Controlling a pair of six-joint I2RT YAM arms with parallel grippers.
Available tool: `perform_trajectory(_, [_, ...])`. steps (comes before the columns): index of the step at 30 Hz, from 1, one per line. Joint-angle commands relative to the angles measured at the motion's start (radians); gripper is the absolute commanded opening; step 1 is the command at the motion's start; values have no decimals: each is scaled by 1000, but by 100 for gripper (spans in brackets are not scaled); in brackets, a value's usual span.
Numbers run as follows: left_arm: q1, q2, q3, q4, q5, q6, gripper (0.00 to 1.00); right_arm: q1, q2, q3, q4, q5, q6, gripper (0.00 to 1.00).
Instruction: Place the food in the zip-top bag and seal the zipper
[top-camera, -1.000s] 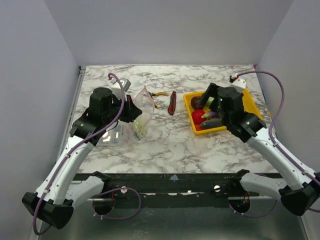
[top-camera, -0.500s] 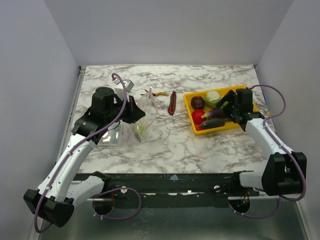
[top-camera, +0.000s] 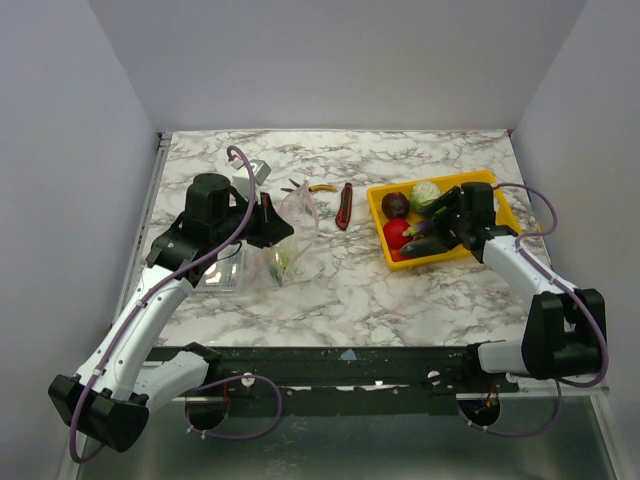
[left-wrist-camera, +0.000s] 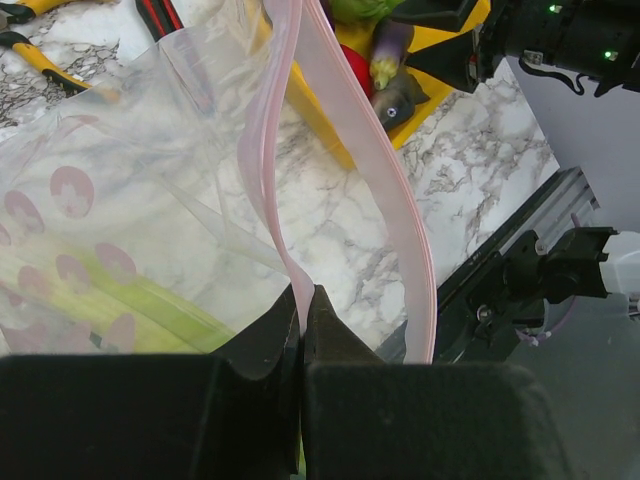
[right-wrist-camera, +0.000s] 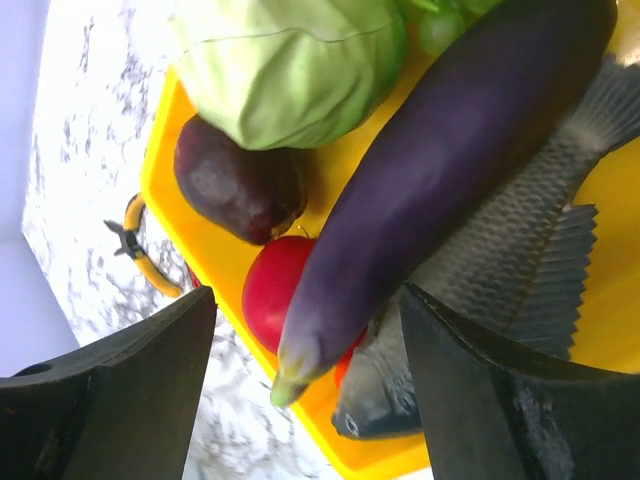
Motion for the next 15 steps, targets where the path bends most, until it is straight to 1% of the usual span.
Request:
perform_trajectory(1, [7, -6, -2, 35, 28, -2, 0, 11, 95, 66, -83, 67, 186, 76])
perform_trajectory(3, [6, -6, -2, 35, 27, -2, 0, 12, 127, 71, -73, 62, 214, 75])
perform_trajectory(6, [7, -7, -2, 36, 31, -2, 0, 13, 158, 54, -56, 69, 276, 68])
perform_trajectory(10, [7, -7, -4, 38, 31, -4, 0, 13, 133, 6, -26, 101, 342, 46])
perform_trajectory(12, [7, -7, -4, 38, 36, -5, 0, 13, 111, 3, -32, 112, 345, 40])
perform_trajectory(14, [7, -10, -5, 40, 40, -7, 0, 13, 83, 14, -77, 118, 348, 36])
perform_trajectory(15, [7, -11, -5, 40, 41, -7, 0, 13, 60, 18, -92, 116, 342, 31])
